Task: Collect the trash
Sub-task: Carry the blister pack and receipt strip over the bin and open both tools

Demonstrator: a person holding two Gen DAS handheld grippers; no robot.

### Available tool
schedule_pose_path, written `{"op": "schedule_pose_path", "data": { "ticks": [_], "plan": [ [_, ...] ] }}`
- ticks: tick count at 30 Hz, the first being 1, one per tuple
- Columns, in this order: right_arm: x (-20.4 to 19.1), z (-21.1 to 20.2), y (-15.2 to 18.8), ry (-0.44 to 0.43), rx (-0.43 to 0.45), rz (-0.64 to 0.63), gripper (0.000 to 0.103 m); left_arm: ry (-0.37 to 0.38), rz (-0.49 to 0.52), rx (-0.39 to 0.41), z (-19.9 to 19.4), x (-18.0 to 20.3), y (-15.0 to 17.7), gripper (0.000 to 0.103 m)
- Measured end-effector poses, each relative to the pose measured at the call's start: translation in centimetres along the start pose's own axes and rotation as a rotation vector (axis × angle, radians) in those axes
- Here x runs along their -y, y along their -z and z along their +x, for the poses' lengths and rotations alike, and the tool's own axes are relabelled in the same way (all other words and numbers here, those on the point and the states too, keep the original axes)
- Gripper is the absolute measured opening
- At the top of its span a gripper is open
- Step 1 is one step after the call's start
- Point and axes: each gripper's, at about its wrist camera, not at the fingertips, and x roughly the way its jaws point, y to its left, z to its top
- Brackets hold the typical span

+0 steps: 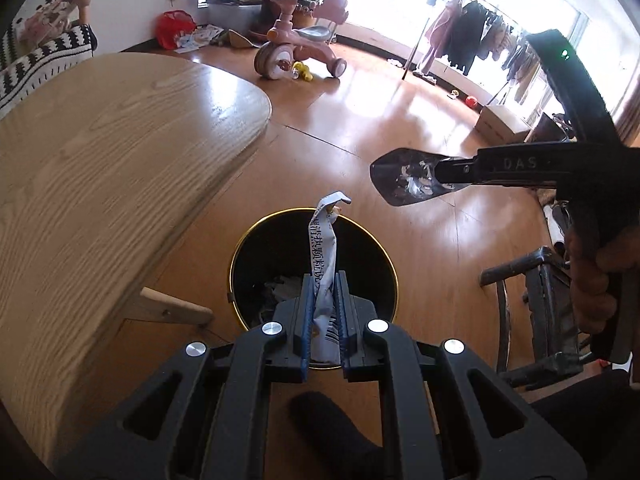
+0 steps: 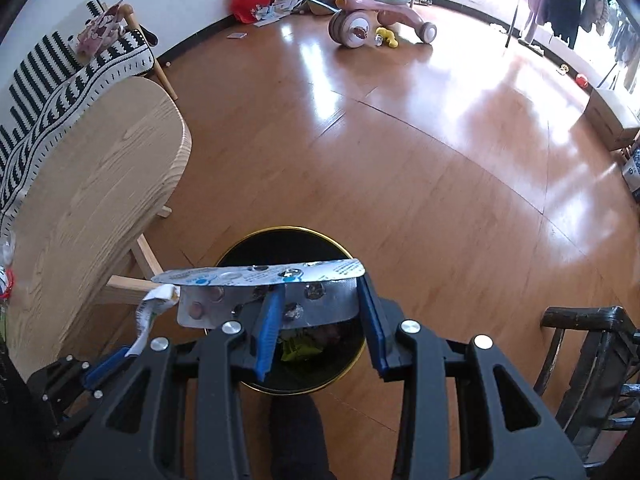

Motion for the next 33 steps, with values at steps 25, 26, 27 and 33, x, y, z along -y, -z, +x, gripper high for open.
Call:
{"op": "schedule_pose_path", "data": {
  "ticks": [25, 26, 27, 33],
  "plan": [
    [-2.1, -0.4, -1.0, -0.058, 0.039, -0.020, 0.073, -0.017, -0.044, 0.023, -0.2, -1.1, -1.1, 0.074],
    [-2.7, -0.6, -1.0, -0.068, 0.045, -0.027, 0.073, -0.037, -0.053, 0.032, -0.9, -1.6, -1.1, 0.077],
    [-3.7, -0.8, -1.1, -0.089, 0.049, -0.039, 0.073, -0.050, -0.059, 0.041, -1.5, -2.0, -1.2, 0.081],
    [-12.7, -2.6, -2.0, -0.206, 0.110, -0.153, 0.073, -0.175, -0.124, 0.128, -7.8, -6.8, -0.7, 0.092]
  ]
}}
